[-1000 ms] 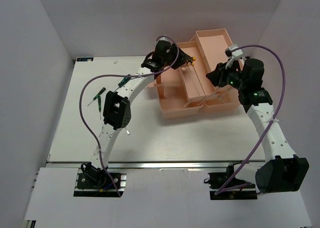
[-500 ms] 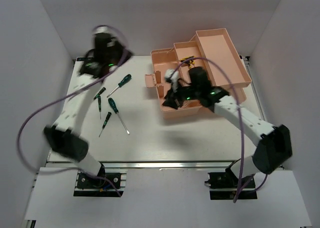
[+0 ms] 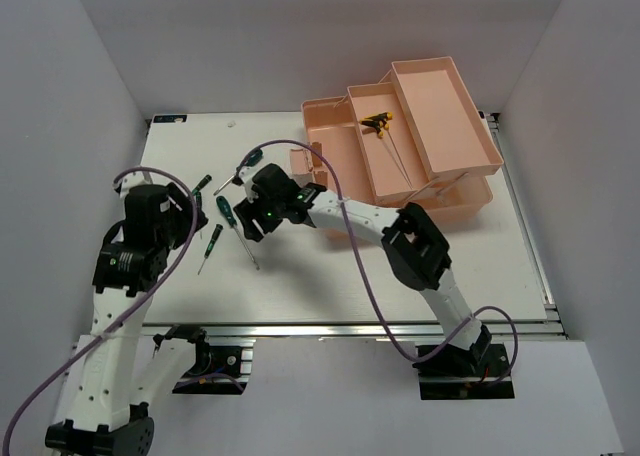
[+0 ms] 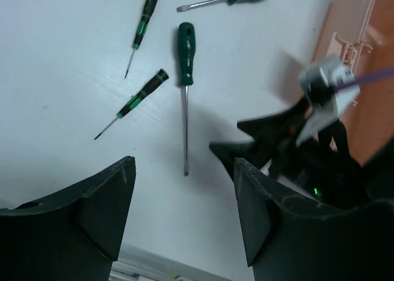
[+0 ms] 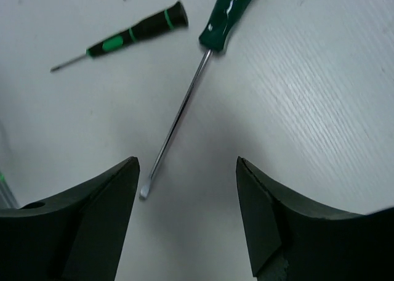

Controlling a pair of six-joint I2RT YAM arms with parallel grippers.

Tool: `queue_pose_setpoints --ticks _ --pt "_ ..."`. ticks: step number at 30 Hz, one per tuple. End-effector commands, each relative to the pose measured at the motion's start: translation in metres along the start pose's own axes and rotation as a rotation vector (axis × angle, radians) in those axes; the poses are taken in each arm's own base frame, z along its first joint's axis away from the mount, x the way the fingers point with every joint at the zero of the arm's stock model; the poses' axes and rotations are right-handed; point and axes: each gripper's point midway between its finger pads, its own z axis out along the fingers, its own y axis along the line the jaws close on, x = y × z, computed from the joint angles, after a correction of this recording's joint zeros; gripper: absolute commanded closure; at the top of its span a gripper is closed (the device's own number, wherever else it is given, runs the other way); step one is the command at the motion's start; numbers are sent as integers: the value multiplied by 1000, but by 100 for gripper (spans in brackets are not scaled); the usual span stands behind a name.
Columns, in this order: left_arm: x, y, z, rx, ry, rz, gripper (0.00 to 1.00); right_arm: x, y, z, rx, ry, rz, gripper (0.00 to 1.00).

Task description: Sort the tools into containers

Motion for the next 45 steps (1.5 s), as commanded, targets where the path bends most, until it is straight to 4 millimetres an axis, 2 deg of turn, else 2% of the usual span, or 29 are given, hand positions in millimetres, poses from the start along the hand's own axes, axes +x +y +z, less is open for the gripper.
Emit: queue_pose_setpoints --ticks 1,3,4,5,7,11,15,18,23,29,32,33,35,36,39,42,45 --pt "0 22 -34 -13 -66 -32 25 -40 -3 19 74 -109 100 30" --pt "-1 27 -43 -15 -84 -33 24 -43 -3 37 84 -145 107 28" --pt "2 31 -48 -21 -84 -35 24 -55 -2 39 84 -179 107 26" --pt "2 33 -50 -22 -85 -38 24 -59 -2 45 91 -191 113 26" --pt "5 36 -55 -27 -80 -48 24 -73 -13 60 148 -241 129 23" --pt "9 38 -62 -15 -82 -93 24 -82 -16 77 153 -284 123 21" --pt "14 40 -68 2 -77 -111 24 -76 -22 95 181 -289 119 22" --pt "15 42 -70 -4 -71 -109 23 -74 -27 102 205 -300 121 25" --pt "15 42 -71 -7 -69 -105 23 -71 -25 113 187 -304 109 30" --pt "20 41 -68 0 -48 -112 23 -53 -23 127 225 -268 29 33" --pt "22 42 -68 -1 -47 -118 23 -28 -28 132 260 -198 18 37" --pt "23 43 -67 -6 -46 -117 23 -8 -36 130 305 -142 -12 42" --pt "24 44 -66 -9 -45 -116 23 -7 -39 126 322 -131 -33 45" --pt "26 45 -64 -13 -40 -115 23 7 -43 125 342 -91 -47 46" --pt "31 43 -60 0 -30 -116 23 12 -53 113 380 -61 -91 47" --pt "40 42 -55 14 -2 -128 23 18 -64 101 398 -27 -116 56" --pt "48 44 -50 20 11 -132 23 27 -70 91 376 3 -126 72"
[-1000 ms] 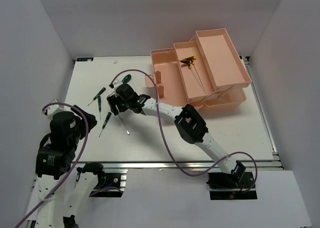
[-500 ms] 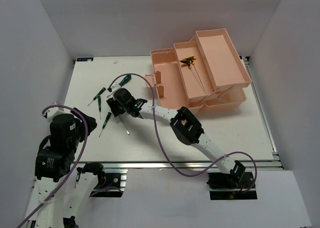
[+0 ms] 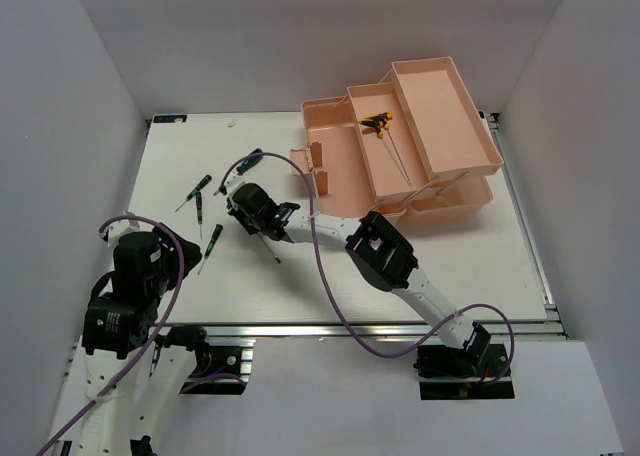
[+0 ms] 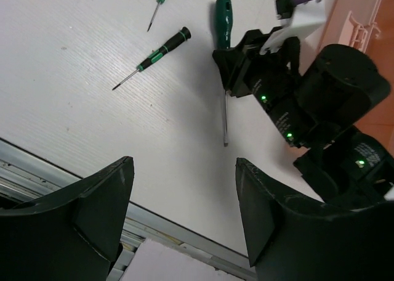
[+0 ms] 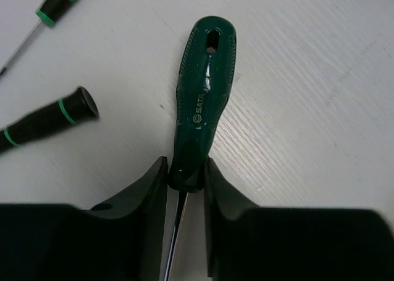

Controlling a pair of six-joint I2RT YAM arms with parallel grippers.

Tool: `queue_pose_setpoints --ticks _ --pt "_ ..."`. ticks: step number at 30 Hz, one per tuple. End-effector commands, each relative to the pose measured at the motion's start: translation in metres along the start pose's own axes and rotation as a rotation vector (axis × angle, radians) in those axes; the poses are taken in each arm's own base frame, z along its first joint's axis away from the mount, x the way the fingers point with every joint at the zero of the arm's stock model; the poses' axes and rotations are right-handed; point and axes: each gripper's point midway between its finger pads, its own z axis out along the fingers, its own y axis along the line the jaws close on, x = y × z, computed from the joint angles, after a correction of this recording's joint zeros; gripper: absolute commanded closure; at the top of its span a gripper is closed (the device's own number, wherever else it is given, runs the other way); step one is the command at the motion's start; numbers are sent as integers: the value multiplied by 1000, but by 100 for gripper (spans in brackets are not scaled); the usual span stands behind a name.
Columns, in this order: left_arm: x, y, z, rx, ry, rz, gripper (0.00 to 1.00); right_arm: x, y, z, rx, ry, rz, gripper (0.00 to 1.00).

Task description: Sort the tools into containers

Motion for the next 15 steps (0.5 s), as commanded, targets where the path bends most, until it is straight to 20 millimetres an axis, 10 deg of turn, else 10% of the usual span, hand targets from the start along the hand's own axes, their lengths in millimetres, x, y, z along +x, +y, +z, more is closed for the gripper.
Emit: queue_pose_setpoints --ticks 1,6,15 --pt "8 -2 5 27 14 -14 23 35 -25 -16 2 139 -73 79" --pt "20 -5 24 35 55 0 23 19 -10 -45 -258 130 -40 89" --pt "40 -10 66 26 140 95 23 -63 13 -163 -688 -9 -63 100"
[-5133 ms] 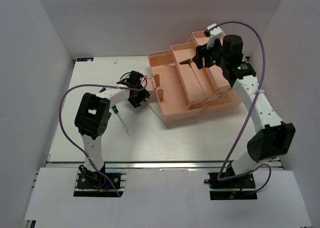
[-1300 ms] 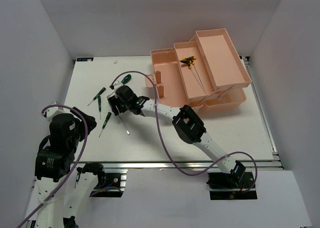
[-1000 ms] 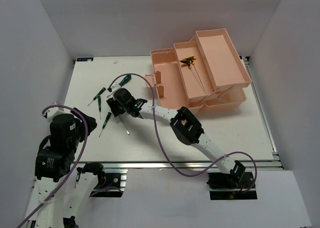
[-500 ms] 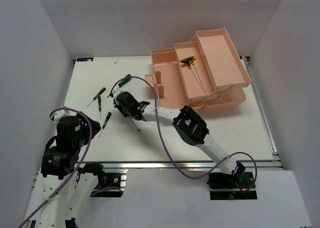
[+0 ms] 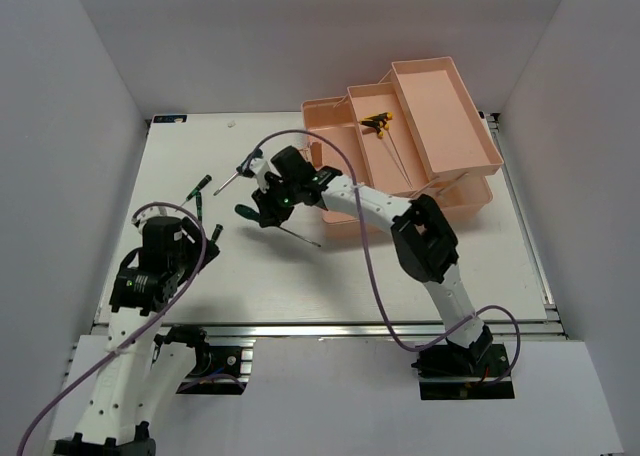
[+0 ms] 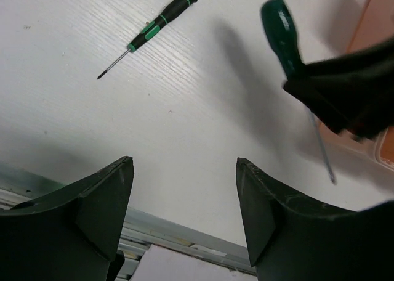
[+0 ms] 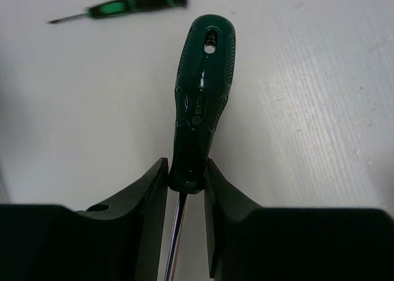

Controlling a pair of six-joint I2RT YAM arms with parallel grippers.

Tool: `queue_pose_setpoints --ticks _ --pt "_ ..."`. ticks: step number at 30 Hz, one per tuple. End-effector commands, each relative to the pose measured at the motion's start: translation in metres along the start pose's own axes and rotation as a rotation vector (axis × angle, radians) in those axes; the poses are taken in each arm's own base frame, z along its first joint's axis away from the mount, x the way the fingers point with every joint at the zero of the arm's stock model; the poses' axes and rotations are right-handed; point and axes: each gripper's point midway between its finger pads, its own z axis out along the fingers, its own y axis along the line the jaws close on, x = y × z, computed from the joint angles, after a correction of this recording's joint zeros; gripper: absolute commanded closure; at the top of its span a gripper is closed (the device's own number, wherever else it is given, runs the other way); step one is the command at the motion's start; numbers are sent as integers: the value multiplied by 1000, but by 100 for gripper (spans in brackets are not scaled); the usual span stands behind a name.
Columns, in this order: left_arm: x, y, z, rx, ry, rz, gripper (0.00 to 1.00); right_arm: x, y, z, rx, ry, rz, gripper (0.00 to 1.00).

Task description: Sort the tools into containers

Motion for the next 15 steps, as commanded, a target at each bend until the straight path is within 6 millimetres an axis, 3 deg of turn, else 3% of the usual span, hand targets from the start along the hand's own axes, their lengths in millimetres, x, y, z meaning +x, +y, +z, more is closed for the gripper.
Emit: queue_pose_setpoints --ticks 1,3,7,9,11,15 --pt "-9 -15 14 50 -23 48 23 -66 61 -72 -225 -161 -81 100" --pt "-8 -14 22 41 -19 68 23 -74 66 -89 -265 -183 -39 100" --pt "-15 -17 40 32 -38 129 23 -110 69 -138 -284 -295 11 100" --pt "-17 -17 52 15 -27 201 22 -130 51 -165 -222 -371 74 100" --pt "-21 -20 65 12 -21 272 22 -144 17 -189 -121 -437 128 100" --pt "-36 -30 79 -1 -26 348 22 -168 -71 -258 214 -591 223 100"
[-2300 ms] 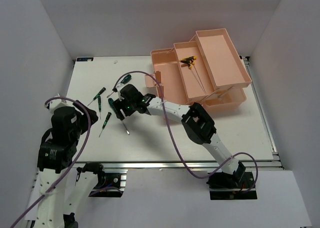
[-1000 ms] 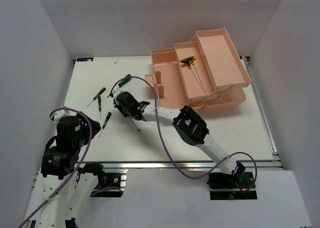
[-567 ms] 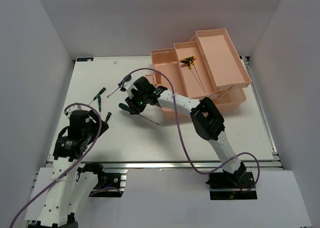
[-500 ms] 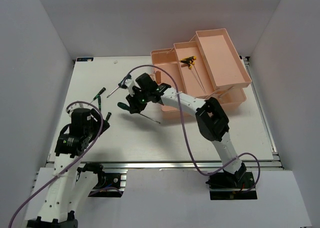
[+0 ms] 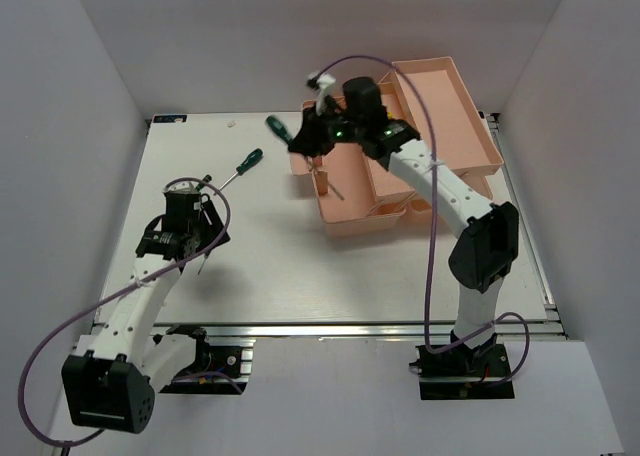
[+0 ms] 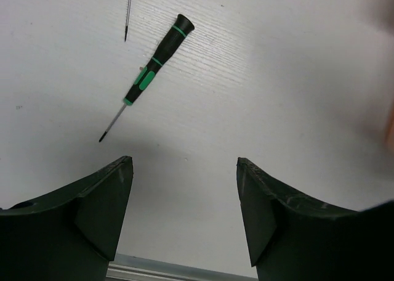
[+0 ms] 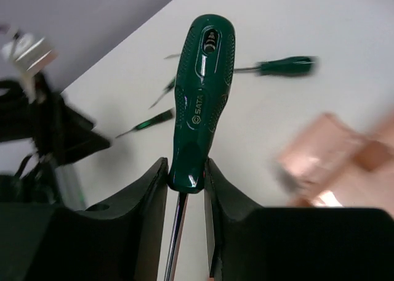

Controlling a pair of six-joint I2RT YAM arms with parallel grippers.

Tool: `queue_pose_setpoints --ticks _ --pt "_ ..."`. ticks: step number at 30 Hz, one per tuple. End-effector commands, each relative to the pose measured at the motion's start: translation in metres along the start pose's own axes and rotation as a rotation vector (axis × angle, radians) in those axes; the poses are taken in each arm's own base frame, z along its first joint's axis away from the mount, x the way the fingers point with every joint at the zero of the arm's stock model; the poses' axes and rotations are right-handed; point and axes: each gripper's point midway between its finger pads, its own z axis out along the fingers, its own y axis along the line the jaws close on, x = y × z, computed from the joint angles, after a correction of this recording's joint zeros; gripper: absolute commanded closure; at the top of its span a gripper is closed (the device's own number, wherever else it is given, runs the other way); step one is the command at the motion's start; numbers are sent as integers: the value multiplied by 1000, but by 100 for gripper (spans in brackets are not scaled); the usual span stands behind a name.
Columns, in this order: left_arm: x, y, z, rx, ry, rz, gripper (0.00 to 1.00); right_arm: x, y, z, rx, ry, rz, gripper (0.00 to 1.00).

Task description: Sort the tools into containers

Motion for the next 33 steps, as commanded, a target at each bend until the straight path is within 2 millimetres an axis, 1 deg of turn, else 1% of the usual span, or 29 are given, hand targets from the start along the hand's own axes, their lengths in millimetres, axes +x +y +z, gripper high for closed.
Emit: queue_pose_setpoints --ticks 1,2,3,4,6,7,9,10,12,13,14,16,17,18,19,20,21,22,23,24,25,26,27,28,29,30,31,32,33 --pt "-41 -14 2 30 -107 97 22 -84 -72 -72 302 -251 21 100" --pt "-41 -14 7 24 -93 112 22 -101 -87 -91 381 -299 12 100" --pt "-42 -16 9 26 -92 116 22 -110 -101 -107 433 -325 5 100" --pt "-43 -18 11 30 -93 117 22 -117 -125 -132 510 -347 -12 100" --pt "-42 -19 16 34 -87 120 21 -128 -149 -168 622 -382 -35 100" --pt "-40 -20 20 38 -77 120 21 -128 -171 -196 689 -391 -46 100" --pt "-36 -24 25 57 -61 120 21 -125 -191 -230 764 -399 -41 100" --pt "-35 -25 26 66 -56 120 21 -121 -210 -258 823 -400 -40 100" --pt "-33 -28 29 84 -60 118 21 -112 -226 -281 864 -378 -21 100" --pt "-32 -30 31 93 -54 116 21 -106 -239 -301 901 -364 -9 100" --pt "-35 -32 32 101 -62 118 21 -91 -251 -302 905 -311 8 100" --pt "-43 -41 38 126 -84 121 21 -80 -264 -311 913 -278 19 100" --pt "-47 -43 42 130 -95 133 21 -65 -282 -319 930 -240 19 100" --pt "-62 -51 43 147 -137 133 21 -57 -288 -322 932 -215 20 100" --pt "-62 -52 55 139 -121 162 22 -50 -294 -320 928 -189 14 100" --pt "-70 -57 60 143 -133 173 22 -39 -305 -314 918 -148 -1 100" --pt "-89 -66 61 160 -179 183 22 -34 -308 -312 910 -128 -4 100" --pt "-96 -70 66 160 -189 221 22 -29 -311 -309 904 -112 -4 100" --pt "-97 -73 81 160 -171 250 22 -23 -314 -303 877 -97 1 100" --pt "-118 -85 80 182 -223 272 23 -20 -314 -300 864 -79 -14 100" --pt "-125 -89 85 184 -233 319 24 -13 -315 -298 855 -62 -5 100" --pt "-128 -93 100 185 -224 341 24 -11 -314 -297 848 -58 -11 100" --pt "-134 -98 104 193 -234 368 24 -7 -315 -296 842 -41 -33 100" --pt "-150 -106 106 202 -265 416 26 1 -317 -294 841 -26 -33 100" --pt "-155 -110 111 205 -269 433 26 1 -317 -295 841 -23 -39 96" --pt "-153 -113 128 206 -250 455 26 3 -317 -295 840 -17 -43 90" --pt "-166 -119 131 210 -274 472 27 5 -315 -294 832 -5 -48 78" --pt "-169 -121 137 203 -278 471 28 3 -312 -295 826 -6 -53 57" --pt "-167 -116 156 164 -264 483 29 4 -309 -294 818 -1 -58 50"
